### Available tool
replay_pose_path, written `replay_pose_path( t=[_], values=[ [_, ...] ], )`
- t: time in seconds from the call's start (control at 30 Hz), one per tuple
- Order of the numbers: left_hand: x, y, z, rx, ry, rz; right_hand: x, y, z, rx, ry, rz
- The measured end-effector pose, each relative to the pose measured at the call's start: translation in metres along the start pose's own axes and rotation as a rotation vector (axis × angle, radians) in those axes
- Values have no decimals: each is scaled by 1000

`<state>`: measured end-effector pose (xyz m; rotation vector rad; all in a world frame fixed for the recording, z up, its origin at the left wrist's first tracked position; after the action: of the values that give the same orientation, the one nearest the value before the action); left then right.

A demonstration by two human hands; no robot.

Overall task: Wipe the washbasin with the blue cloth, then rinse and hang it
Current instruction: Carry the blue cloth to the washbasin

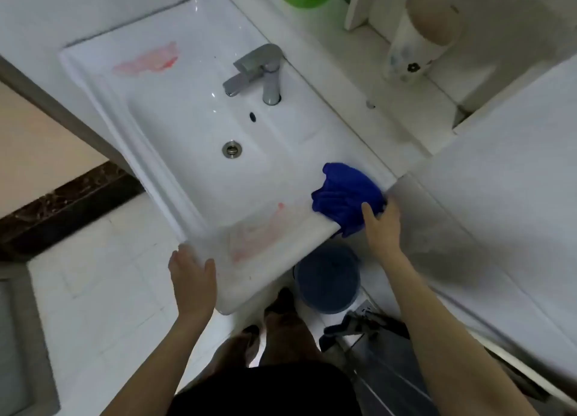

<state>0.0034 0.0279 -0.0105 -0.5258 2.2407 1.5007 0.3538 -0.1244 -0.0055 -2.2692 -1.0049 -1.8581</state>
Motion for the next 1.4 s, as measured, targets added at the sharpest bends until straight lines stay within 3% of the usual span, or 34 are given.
replay_pose_path(
  t=[0.1,0.33,0.67,0.8,0.97,1.07,1.23,1.4],
  values=[
    [-6,-6,-3,5,121,-60,1,-3,15,28,-93,59],
    [-5,-10,-1,-12,137,-45,-8,1,14,60,-200,40],
    [3,12,0,28,151,-163,64,-6,-39,70,12,114],
    [-2,46,-13,-3,48,-237,116,-27,-76,241,127,239],
    [10,108,-44,-223,18,-385,162,-71,-128,512,236,267],
    [39,135,-76,-363,82,-483,173,-109,-164,718,282,236],
    [125,139,-138,-439,285,-528,162,-168,-229,1001,302,135],
    [233,125,-214,-466,562,-566,117,-217,-298,1137,243,-38]
  ],
)
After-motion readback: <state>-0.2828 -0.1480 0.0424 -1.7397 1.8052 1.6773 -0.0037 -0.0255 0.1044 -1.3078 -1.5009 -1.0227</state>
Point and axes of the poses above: each hand's wrist, its own z-axis towards the middle knuckle, its own y-axis out of the back of the hand, x = y × z, the point moved 3 cm from there along z, towards the middle knuckle, and after that the axes turned 10 degrees about z, right-handed, at the moved point
